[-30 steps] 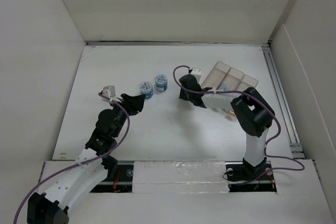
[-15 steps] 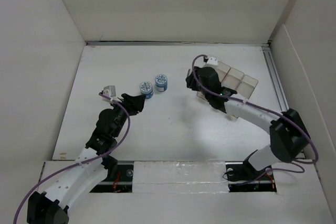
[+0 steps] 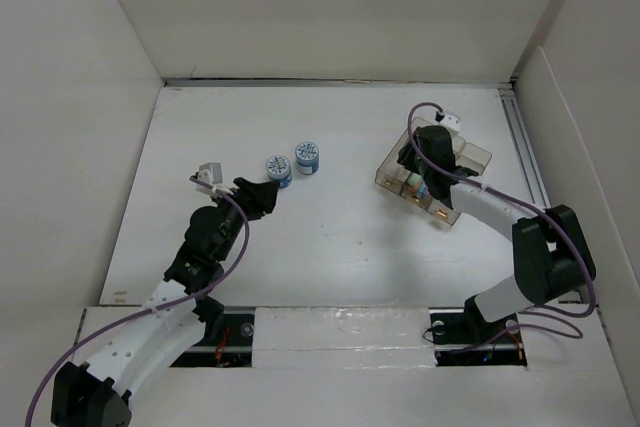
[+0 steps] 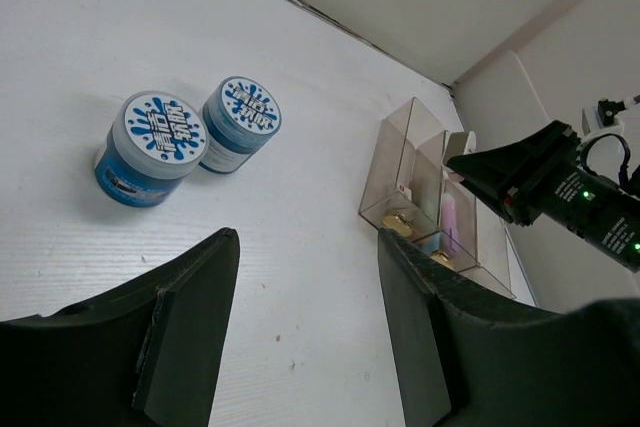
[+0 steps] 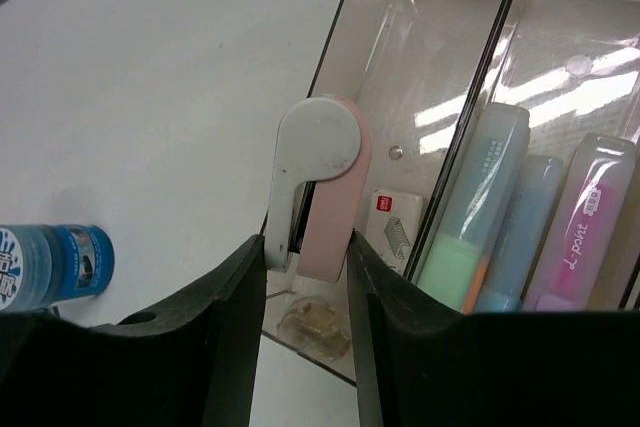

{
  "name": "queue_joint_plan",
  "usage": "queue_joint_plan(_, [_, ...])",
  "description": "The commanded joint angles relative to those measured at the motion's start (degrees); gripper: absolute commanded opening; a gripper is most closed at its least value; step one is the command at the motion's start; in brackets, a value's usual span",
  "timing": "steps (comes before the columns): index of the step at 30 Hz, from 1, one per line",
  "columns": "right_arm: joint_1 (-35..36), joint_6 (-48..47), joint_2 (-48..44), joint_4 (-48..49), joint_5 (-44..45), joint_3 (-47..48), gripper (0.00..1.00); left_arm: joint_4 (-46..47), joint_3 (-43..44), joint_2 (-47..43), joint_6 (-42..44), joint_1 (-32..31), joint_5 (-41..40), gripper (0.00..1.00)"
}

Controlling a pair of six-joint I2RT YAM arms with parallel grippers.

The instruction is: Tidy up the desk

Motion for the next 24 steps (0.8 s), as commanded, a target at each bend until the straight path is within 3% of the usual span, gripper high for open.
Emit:
queue_joint_plan(1, [-0.6, 1.0, -0.1, 2.8, -1.9, 1.2, 0.22, 2.5, 2.7, -0.6, 0.8, -0.2, 0.0, 0.53])
queue_joint_plan(4, [-1.1, 1.3, 0.5, 2.4, -2.3, 1.6, 0.37, 3.0, 2.2, -1.2, 0.8, -0.2, 0.2, 0.53])
queue_joint_plan(5, [-1.2, 1.3, 0.7, 2.5, -2.3, 1.6, 0.51, 2.9, 2.2, -1.0, 0.7, -0.2, 0.1, 0.53])
queue_joint_plan(9, [-1.2, 1.5, -0.5, 1.9, -2.2, 1.2, 0.74, 2.8, 2.6, -0.9, 0.7, -0.2, 0.5, 0.53])
queue_joint_plan(12, [0.2, 0.2, -2.4, 2.4, -1.4, 1.1, 0.78, 2.7, 2.5, -0.9, 0.7, -0.2, 0.4, 0.54])
queue_joint_plan(14, [3.1, -1.5, -3.5, 3.6, -1.3, 1.3, 0.60, 2.7, 2.5, -1.1, 0.6, -0.2, 0.7, 0.54])
queue_joint_plan(15, [5.6, -3.8, -3.5, 4.1, -1.0, 2.6, 0.27, 3.2, 2.1, -1.1, 0.6, -0.2, 0.4, 0.54])
queue_joint_plan(16, [5.6, -3.8, -3.5, 4.1, -1.0, 2.7, 0.27, 3.2, 2.0, -1.1, 0.6, -0.2, 0.4, 0.54])
queue_joint_plan(17, [8.2, -4.7, -2.4, 4.3, -1.6, 3.3, 0.14, 3.2, 2.0, -1.2, 0.5, -0.2, 0.3, 0.54])
queue_joint_plan(18, [9.5, -7.6, -1.4, 4.8, -2.9, 4.3, 0.08, 3.1, 2.1, -1.0, 0.5, -0.2, 0.3, 0.54])
queue_joint_plan(19, [10.6, -9.0, 0.0, 5.2, -4.1, 5.2, 0.08, 2.8, 2.3, -1.1, 0.5, -0.2, 0.4, 0.54])
queue_joint_plan(20, [12.8, -10.1, 3.4, 3.5, -5.9, 8.3, 0.11, 2.8, 2.3, -1.2, 0.5, -0.2, 0.4, 0.54])
queue_joint_plan(24, [17.4, -12.3, 13.4, -2.4, -7.0, 16.3, 0.63, 2.8, 2.1, -1.5, 0.7, -0.2, -0.3, 0.54])
